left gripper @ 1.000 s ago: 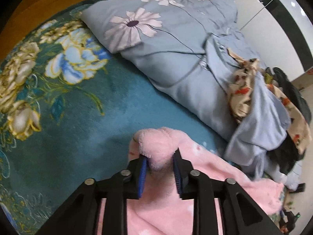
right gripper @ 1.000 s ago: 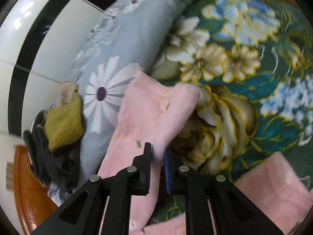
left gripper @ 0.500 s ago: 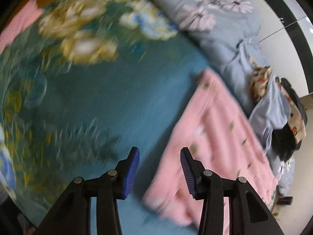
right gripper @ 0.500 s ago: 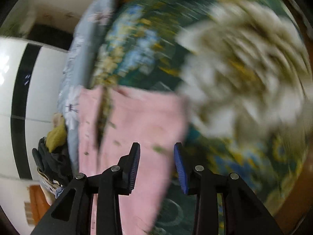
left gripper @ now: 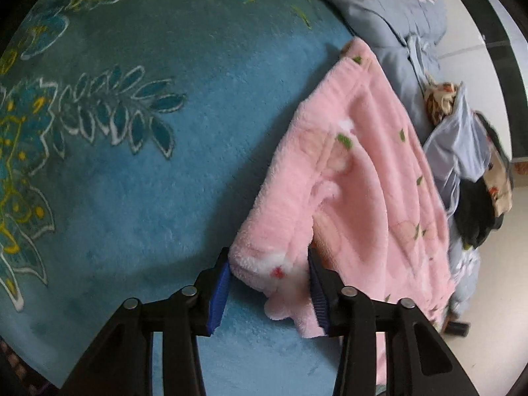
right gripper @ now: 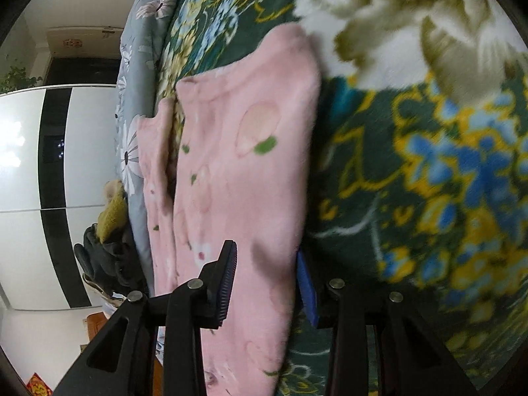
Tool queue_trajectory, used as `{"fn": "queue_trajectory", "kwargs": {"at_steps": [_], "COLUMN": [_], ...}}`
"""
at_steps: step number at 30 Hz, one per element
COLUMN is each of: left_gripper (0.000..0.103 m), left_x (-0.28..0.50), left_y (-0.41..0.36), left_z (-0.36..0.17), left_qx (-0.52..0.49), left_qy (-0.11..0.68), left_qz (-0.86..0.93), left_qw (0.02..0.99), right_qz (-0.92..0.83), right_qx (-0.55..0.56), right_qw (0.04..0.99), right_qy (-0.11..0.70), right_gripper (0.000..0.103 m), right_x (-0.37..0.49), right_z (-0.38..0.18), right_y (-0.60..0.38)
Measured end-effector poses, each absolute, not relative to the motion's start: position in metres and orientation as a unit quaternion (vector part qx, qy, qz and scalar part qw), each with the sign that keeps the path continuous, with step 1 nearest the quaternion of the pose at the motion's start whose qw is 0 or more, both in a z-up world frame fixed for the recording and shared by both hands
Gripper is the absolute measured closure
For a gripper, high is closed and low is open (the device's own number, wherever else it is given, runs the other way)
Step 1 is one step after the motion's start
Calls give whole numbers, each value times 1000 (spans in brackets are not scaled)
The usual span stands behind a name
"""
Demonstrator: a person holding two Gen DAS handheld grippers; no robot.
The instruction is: Fold clothes
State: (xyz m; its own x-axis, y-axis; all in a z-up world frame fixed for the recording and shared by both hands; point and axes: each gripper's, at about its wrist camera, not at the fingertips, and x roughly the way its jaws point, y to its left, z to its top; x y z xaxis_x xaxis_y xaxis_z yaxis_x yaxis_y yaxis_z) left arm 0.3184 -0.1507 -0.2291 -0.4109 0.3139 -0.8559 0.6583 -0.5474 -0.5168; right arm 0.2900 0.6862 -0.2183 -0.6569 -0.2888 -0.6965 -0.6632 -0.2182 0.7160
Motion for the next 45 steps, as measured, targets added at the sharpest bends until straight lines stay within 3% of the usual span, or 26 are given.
{"fn": "queue_trajectory", "kwargs": {"at_steps": [1, 2, 6, 14, 18, 24, 31, 34, 37, 41, 45], "left_gripper": [58, 64, 76, 78, 78, 78, 74, 62, 61, 60, 60], "left_x": [320, 321, 317, 316, 348, 372, 350, 348, 347, 317, 246], "left_y": [-153, -155, -152, -163, -180, -192, -191, -190, -182, -138, -38], "left_z": [-229, -229, -207, -118, -142, -210, -186, -172, -152, -125, -136], "left_qx": [521, 513, 489, 411, 449, 507, 518, 530, 543, 543, 577], "left_qy": [467, 474, 453, 410, 382, 422, 389, 388, 379, 375, 374], "left_qz": [-703, -704, -732, -809, -798, -731, -747, -743, -740, -751, -720], "left_qw": [125, 128, 140, 92, 122, 176, 152, 132, 122, 33, -94], "right_qz": [676, 676, 689, 741, 763, 704, 749, 769, 769, 755, 739], "right_qx": [-389, -391, -386, -341, -321, -352, -377, -409, -431, -459, -472], "right_qw": [137, 135, 137, 102, 106, 167, 107, 67, 67, 98, 118], "right_qy": [611, 610, 597, 569, 551, 594, 534, 487, 467, 457, 467], "right_gripper": [78, 91, 98, 99, 100, 100, 97, 97, 97, 95, 93], "right_x": [289, 288, 288, 283, 313, 358, 318, 281, 258, 246, 242], "right_z": [-219, -218, -208, -153, -138, -192, -156, -138, -136, -149, -163], "right_y": [686, 685, 686, 695, 702, 722, 705, 681, 673, 676, 684]}}
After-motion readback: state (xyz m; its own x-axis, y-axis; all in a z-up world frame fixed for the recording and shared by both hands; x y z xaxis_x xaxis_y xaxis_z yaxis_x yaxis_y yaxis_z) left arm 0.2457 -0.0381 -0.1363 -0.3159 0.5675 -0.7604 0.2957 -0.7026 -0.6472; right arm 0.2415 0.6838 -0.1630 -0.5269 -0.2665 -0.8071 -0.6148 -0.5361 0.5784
